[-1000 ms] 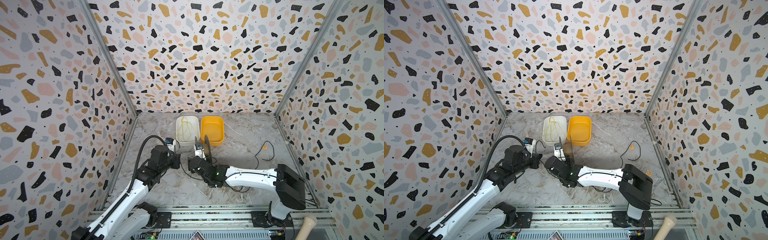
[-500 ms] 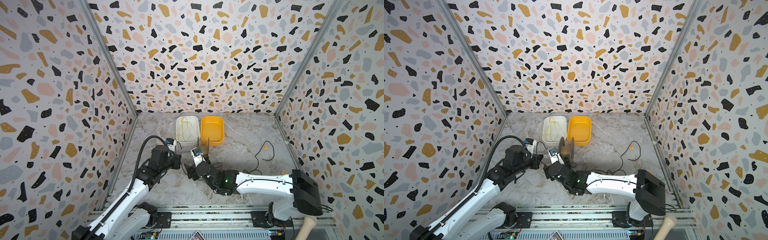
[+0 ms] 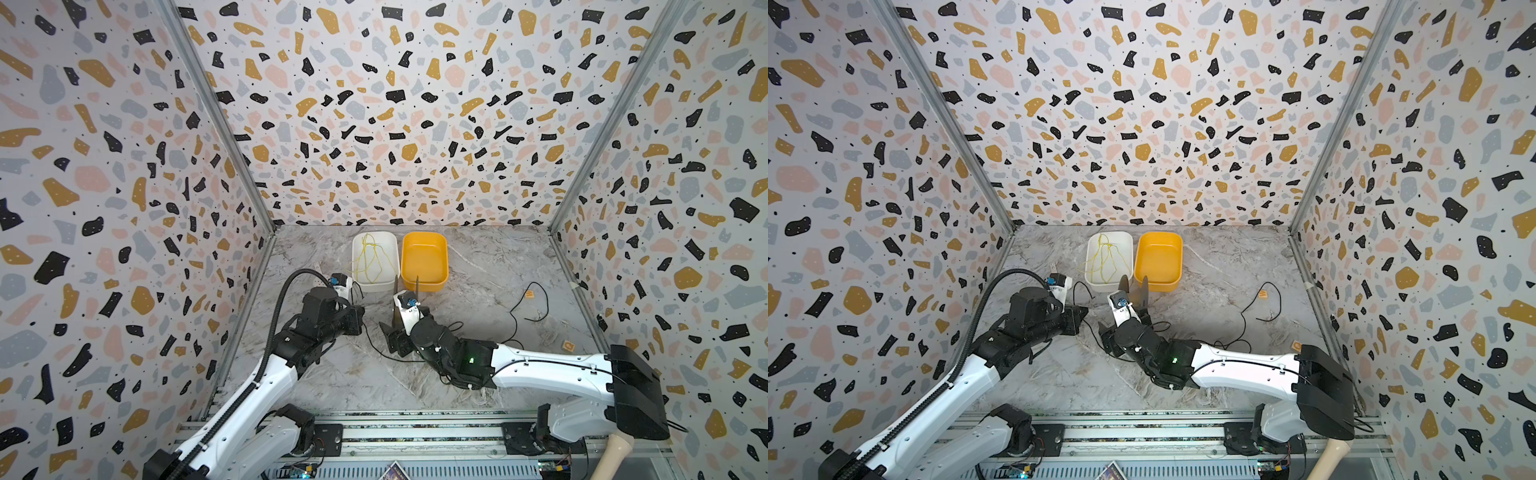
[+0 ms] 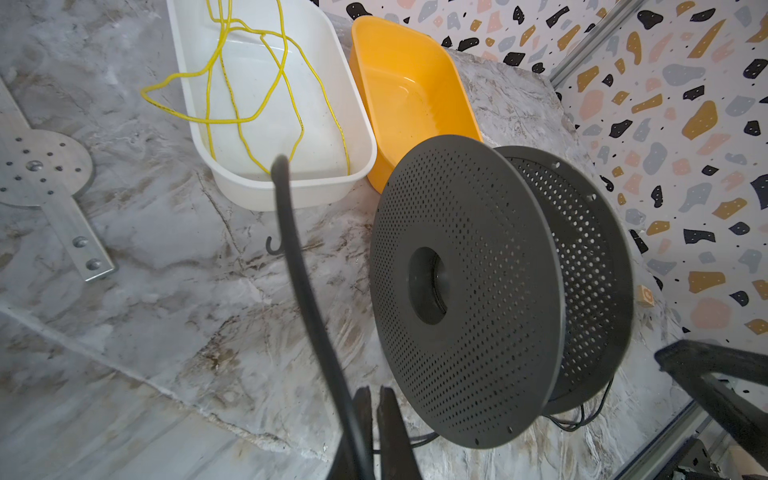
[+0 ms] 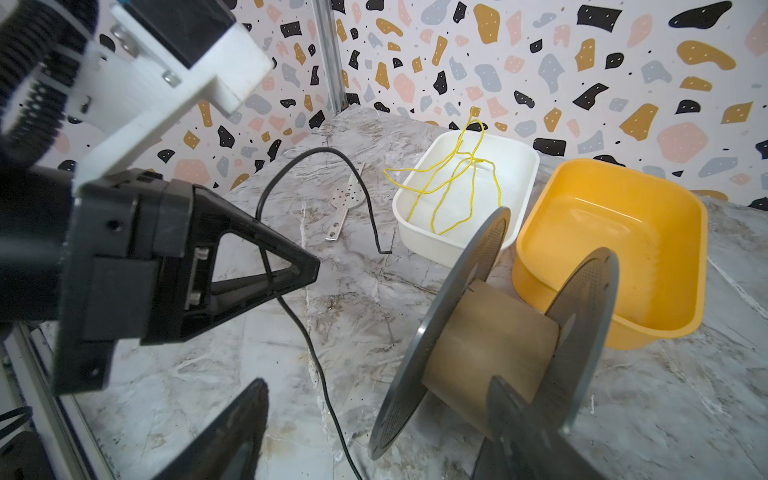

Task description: Wrap the cables

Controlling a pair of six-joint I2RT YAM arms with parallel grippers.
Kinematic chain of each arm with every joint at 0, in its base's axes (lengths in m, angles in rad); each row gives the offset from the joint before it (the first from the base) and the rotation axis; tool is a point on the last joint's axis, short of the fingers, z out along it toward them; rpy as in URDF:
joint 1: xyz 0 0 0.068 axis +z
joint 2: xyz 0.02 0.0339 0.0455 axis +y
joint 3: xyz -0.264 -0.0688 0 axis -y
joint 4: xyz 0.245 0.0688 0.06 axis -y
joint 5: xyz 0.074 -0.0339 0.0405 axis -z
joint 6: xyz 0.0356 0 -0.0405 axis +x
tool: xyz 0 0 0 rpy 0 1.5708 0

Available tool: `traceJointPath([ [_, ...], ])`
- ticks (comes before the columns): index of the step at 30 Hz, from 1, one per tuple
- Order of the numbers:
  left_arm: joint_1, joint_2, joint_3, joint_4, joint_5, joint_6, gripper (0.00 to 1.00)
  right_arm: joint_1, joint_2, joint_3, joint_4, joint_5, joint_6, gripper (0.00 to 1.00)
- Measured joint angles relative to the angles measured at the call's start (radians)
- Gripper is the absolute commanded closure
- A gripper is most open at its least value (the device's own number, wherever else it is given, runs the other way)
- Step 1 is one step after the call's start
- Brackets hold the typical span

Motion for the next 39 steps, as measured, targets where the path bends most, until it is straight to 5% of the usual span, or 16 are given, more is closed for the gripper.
traceJointPath([
  [7, 0.000, -0.003, 0.030, -0.048, 0.009, -0.008, 1.00, 0.000, 0.006, 0.000, 0.003, -0.010, -0.012, 0.18],
  [19, 0.000, -0.022, 0.199, -0.163, 0.013, -0.101, 1.00, 0.058, -0.001, -0.027, 0.052, -0.113, -0.224, 0.24],
  [28, 0.000, -0.031, 0.232, -0.202, 0.050, -0.193, 1.00, 0.079, 0.068, -0.006, 0.114, -0.072, -0.267, 0.52],
  [39, 0.000, -0.084, 0.245, -0.228, 0.096, -0.269, 1.00, 0.077, 0.171, 0.056, 0.249, -0.063, -0.303, 0.67],
])
